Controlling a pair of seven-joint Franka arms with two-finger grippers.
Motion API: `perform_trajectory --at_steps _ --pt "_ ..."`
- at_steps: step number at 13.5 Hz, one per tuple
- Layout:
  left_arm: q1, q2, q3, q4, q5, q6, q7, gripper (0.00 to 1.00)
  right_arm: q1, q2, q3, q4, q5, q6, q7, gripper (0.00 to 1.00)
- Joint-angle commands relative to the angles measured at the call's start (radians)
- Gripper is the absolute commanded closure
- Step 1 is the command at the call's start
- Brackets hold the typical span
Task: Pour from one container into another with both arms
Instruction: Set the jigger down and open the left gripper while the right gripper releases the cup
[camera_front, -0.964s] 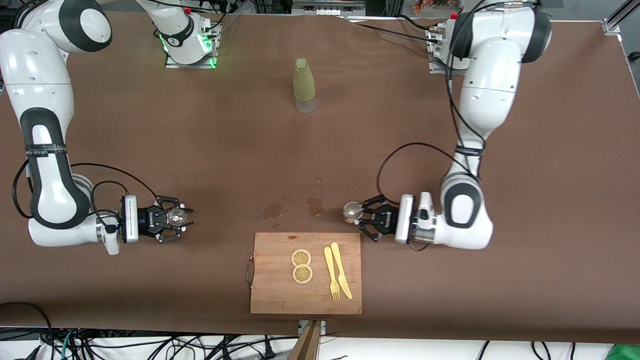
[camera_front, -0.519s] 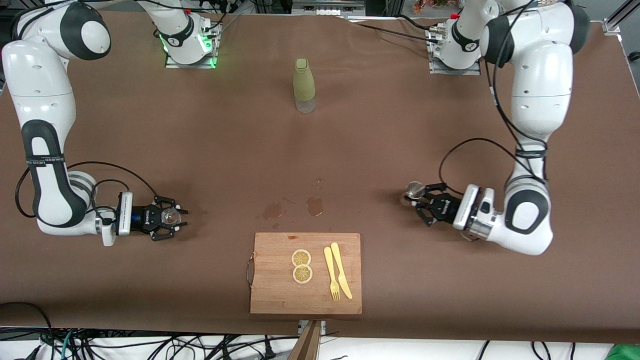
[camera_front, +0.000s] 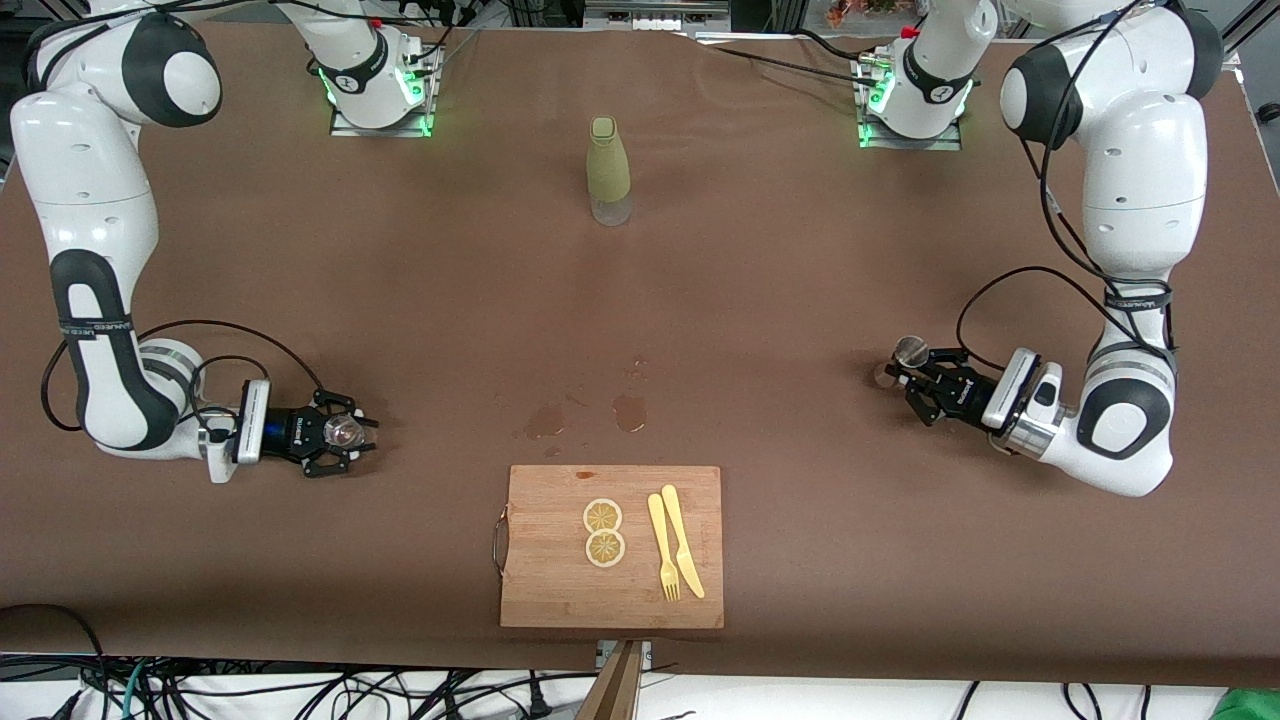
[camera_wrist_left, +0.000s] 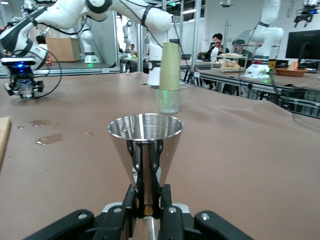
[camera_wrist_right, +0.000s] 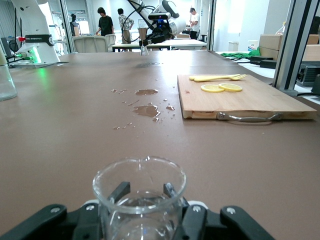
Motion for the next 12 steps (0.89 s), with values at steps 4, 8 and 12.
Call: perform_trajectory --at_steps 4,8,12 --pt "0.072 0.035 -0.005 0.003 0.110 -0.032 0.154 1.00 -0.010 0.017 -0.023 -0.014 0.043 0.002 -0.025 0.47" --pt "0.208 0.038 -0.034 0.031 0.231 -0.045 0.164 1.00 -0.010 0.017 -0.036 -0.014 0.042 0.002 -0.028 0.00" --pt "0.284 0.052 -0.057 0.031 0.312 -0.045 0.272 1.00 -0.010 0.006 -0.095 -0.005 0.040 -0.026 -0.009 0.00"
